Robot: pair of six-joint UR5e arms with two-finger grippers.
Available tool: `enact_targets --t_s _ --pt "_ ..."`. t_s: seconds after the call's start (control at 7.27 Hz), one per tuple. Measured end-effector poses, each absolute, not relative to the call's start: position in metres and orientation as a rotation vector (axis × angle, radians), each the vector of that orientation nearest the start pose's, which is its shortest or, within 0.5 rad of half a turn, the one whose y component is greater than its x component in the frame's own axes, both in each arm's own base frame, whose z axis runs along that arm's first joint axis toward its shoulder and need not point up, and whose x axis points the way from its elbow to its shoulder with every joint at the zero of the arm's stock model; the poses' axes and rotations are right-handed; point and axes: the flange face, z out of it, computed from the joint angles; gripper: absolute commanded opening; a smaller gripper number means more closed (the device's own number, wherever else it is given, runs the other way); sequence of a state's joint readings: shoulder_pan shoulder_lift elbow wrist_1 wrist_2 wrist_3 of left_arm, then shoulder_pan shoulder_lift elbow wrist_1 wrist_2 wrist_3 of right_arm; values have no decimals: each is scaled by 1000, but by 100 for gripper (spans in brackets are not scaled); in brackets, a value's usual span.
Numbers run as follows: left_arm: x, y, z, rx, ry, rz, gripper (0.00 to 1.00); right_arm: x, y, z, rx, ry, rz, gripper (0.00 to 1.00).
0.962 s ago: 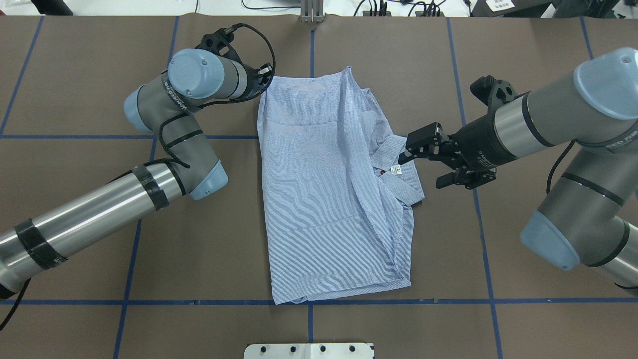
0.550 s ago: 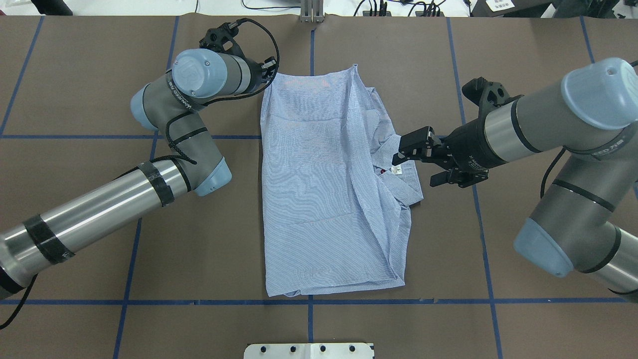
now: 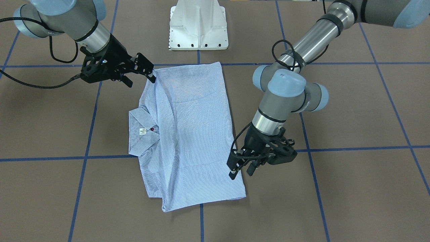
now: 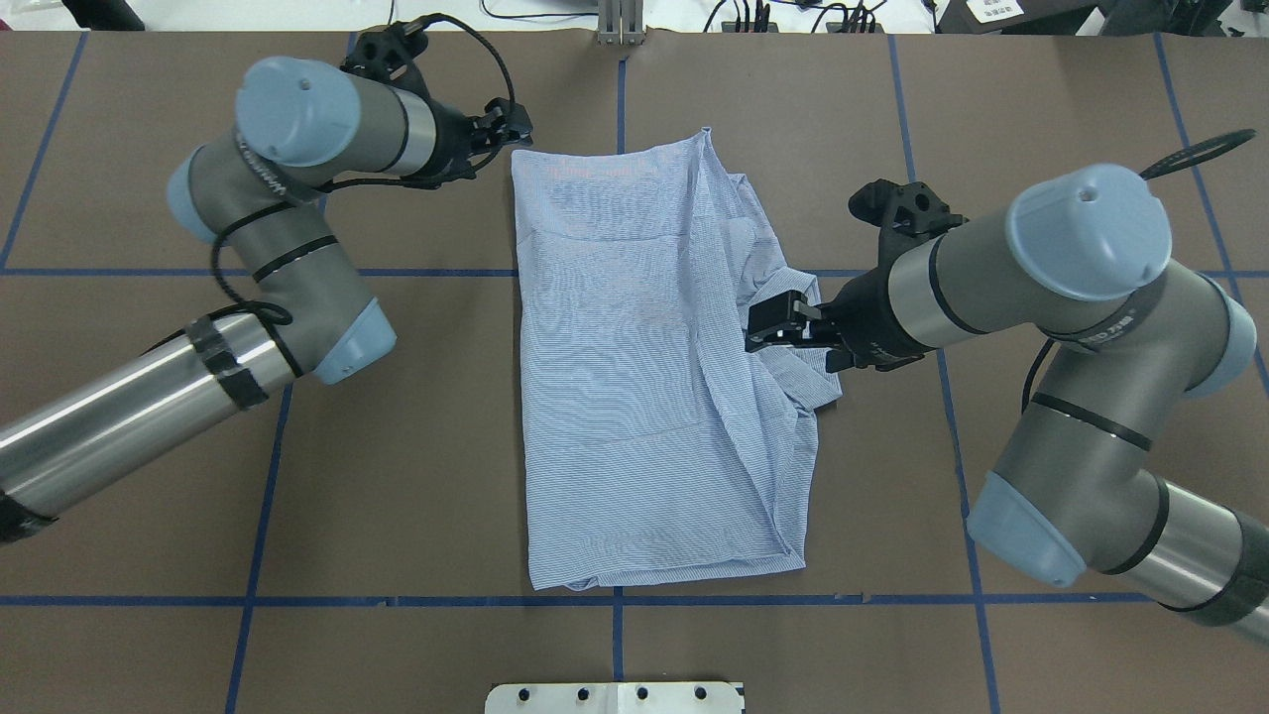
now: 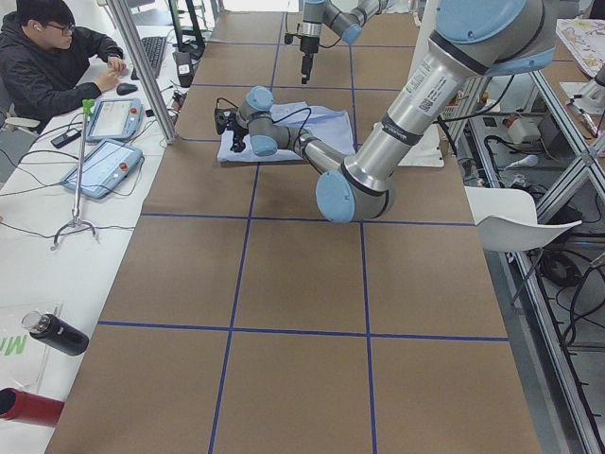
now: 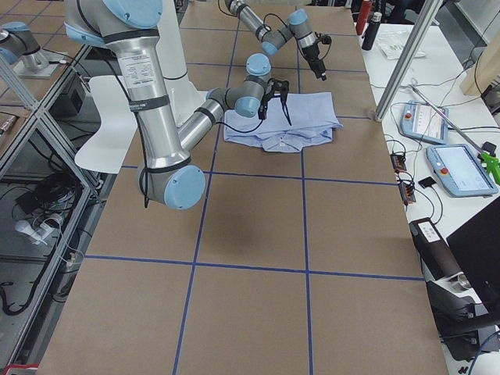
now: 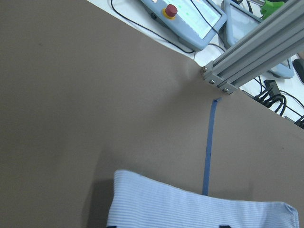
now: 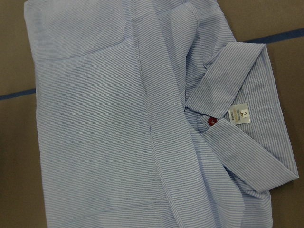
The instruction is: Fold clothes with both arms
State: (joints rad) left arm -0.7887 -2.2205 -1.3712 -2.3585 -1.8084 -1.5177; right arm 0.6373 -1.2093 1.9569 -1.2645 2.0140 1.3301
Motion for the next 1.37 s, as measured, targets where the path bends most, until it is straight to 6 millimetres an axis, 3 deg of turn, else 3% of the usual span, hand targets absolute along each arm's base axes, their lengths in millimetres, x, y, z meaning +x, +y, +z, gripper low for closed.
enact_targets --t_s 0.27,0.55,0.69,1.37 --pt "399 -563 278 322 1213 -442 100 -453 -406 230 170 -943 13 100" --pt "390 -554 285 318 1199 -433 100 -508 -413 230 216 -843 -58 100" --pt "389 -553 288 315 1194 -434 100 -524 -413 237 225 -804 -92 100" --pt "389 -552 295 306 1184 -434 100 -549 -399 265 214 -666 -243 100"
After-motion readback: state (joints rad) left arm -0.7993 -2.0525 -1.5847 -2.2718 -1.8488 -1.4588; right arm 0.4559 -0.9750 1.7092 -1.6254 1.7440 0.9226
